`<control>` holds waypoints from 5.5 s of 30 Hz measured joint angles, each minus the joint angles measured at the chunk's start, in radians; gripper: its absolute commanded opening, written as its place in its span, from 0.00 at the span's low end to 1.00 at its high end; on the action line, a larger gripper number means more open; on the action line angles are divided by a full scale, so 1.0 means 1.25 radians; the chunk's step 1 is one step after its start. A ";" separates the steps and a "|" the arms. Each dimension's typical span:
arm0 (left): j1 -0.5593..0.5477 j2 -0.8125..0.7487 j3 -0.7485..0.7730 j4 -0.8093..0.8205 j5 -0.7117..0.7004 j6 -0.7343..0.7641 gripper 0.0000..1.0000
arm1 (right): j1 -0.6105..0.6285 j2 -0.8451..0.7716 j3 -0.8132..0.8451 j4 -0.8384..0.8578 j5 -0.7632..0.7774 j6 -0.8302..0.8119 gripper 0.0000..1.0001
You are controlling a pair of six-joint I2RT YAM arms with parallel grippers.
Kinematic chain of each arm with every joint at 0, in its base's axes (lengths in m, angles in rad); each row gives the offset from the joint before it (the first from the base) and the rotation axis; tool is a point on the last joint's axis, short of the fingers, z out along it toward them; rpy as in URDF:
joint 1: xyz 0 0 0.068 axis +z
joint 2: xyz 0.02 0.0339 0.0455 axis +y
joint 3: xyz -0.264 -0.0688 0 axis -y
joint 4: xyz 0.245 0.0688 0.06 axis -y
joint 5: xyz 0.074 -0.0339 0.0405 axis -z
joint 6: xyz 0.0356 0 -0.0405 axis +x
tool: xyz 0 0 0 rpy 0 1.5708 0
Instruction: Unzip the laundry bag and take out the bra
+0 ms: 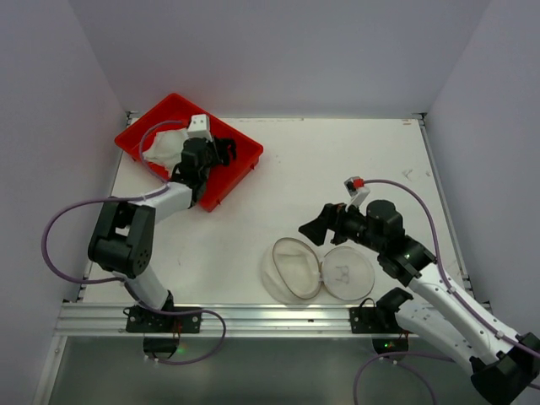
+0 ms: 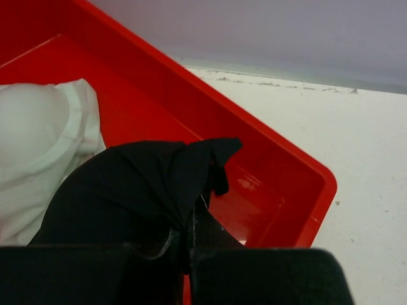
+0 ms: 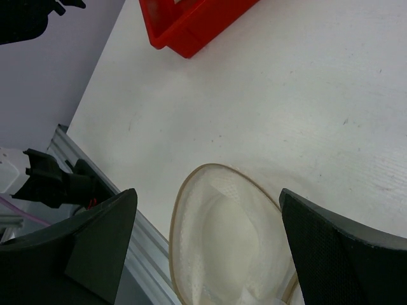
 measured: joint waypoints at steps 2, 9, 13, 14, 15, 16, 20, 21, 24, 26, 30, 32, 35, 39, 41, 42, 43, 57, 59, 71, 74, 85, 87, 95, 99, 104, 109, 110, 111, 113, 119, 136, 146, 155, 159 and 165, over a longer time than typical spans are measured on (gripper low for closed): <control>-0.009 0.013 -0.018 0.013 -0.020 -0.005 0.00 | 0.000 -0.008 -0.009 0.000 0.000 -0.001 0.95; -0.072 0.081 -0.022 0.020 -0.043 -0.028 0.00 | 0.000 -0.010 -0.031 0.000 0.000 -0.001 0.95; -0.070 0.122 0.001 -0.013 -0.045 -0.045 0.20 | 0.000 -0.009 -0.033 0.000 0.000 -0.001 0.95; -0.068 0.132 0.013 -0.029 -0.044 -0.049 0.31 | 0.000 -0.009 -0.033 -0.001 0.000 -0.001 0.95; -0.067 0.139 0.025 -0.042 -0.041 -0.052 0.34 | 0.000 -0.008 -0.033 -0.001 0.000 -0.001 0.95; -0.065 0.142 0.035 -0.050 -0.033 -0.060 0.37 | 0.000 -0.006 -0.033 -0.001 0.001 -0.001 0.95; -0.062 0.139 0.054 -0.092 0.004 -0.089 0.74 | 0.000 0.008 -0.033 -0.010 0.018 0.008 0.95; -0.062 0.134 0.055 -0.107 0.013 -0.097 0.78 | 0.000 0.012 -0.033 -0.013 0.023 0.011 0.95; -0.061 0.106 0.060 -0.169 0.027 -0.130 0.86 | 0.000 0.027 -0.032 -0.022 0.037 0.019 0.95; -0.061 0.078 0.070 -0.217 0.042 -0.146 0.89 | 0.000 0.045 -0.031 -0.035 0.050 0.030 0.94; -0.063 -0.009 0.107 -0.314 0.095 -0.179 0.95 | 0.000 0.082 -0.031 -0.063 0.078 0.063 0.93; -0.070 -0.064 0.116 -0.359 0.119 -0.194 0.95 | 0.000 0.092 -0.031 -0.071 0.085 0.083 0.92; -0.100 -0.148 0.118 -0.422 0.144 -0.208 0.95 | 0.000 0.105 -0.034 -0.078 0.098 0.114 0.90; -0.157 -0.251 0.083 -0.485 0.184 -0.229 0.89 | 0.000 0.156 -0.053 -0.080 0.098 0.153 0.86; -0.169 -0.287 0.033 -0.488 0.207 -0.244 0.85 | 0.000 0.196 -0.063 -0.075 0.093 0.164 0.83; -0.173 -0.309 -0.002 -0.499 0.215 -0.253 0.84 | 0.000 0.230 -0.065 -0.060 0.087 0.168 0.82; -0.177 -0.328 -0.035 -0.512 0.225 -0.260 0.82 | 0.000 0.256 -0.066 -0.049 0.081 0.170 0.80; -0.208 -0.414 -0.281 -0.529 0.330 -0.355 0.61 | 0.000 0.731 0.219 0.061 0.032 0.134 0.51; -0.209 -0.414 -0.293 -0.519 0.343 -0.362 0.61 | 0.000 0.767 0.273 0.059 0.035 0.125 0.51; -0.220 -0.298 -0.303 -0.450 0.338 -0.385 0.47 | 0.000 0.779 0.409 0.000 0.102 0.034 0.71; -0.220 -0.249 -0.303 -0.443 0.316 -0.396 0.41 | -0.002 0.726 0.383 -0.029 0.145 0.027 0.73; -0.223 -0.213 -0.316 -0.438 0.238 -0.412 0.27 | -0.106 0.478 0.123 -0.160 0.286 0.162 0.73; -0.225 -0.220 -0.316 -0.446 0.216 -0.411 0.27 | -0.106 0.469 0.078 -0.179 0.287 0.189 0.71; -0.224 -0.259 -0.316 -0.514 0.143 -0.395 0.26 | -0.104 0.438 0.008 -0.189 0.286 0.261 0.61; -0.224 -0.269 -0.316 -0.532 0.134 -0.390 0.25 | -0.104 0.450 0.004 -0.161 0.274 0.277 0.53; -0.224 -0.270 -0.316 -0.541 0.129 -0.378 0.23 | -0.105 0.492 0.010 -0.106 0.251 0.293 0.35; -0.224 -0.270 -0.316 -0.543 0.129 -0.372 0.20 | -0.104 0.511 0.011 -0.082 0.245 0.306 0.02; -0.224 -0.270 -0.315 -0.542 0.129 -0.371 0.19 | -0.104 0.510 0.010 -0.083 0.244 0.308 0.00; -0.224 -0.270 -0.315 -0.542 0.130 -0.371 0.18 | -0.104 0.505 0.010 -0.089 0.248 0.307 0.00; -0.224 -0.270 -0.315 -0.541 0.133 -0.365 0.16 | -0.104 0.496 0.010 -0.102 0.258 0.303 0.00; -0.237 -0.266 -0.300 -0.540 0.152 -0.357 0.13 | -0.095 0.410 0.056 -0.217 0.340 0.239 0.00; -0.404 -0.026 -0.129 -0.400 0.204 -0.433 0.01 | 0.082 0.235 0.187 -0.208 0.306 -0.029 0.00; -0.417 -0.026 -0.189 -0.310 0.226 -0.489 0.00 | 0.164 0.443 0.186 0.040 0.008 -0.048 0.00; -0.406 -0.110 -0.279 -0.301 0.209 -0.508 0.00 | 0.171 0.591 0.139 0.183 -0.079 -0.016 0.00; -0.391 -0.138 -0.313 -0.294 0.208 -0.510 0.00 | 0.176 0.599 0.128 0.161 -0.061 -0.027 0.00; -0.385 -0.139 -0.328 -0.263 0.220 -0.520 0.01 | 0.177 0.602 0.128 0.160 -0.059 -0.030 0.00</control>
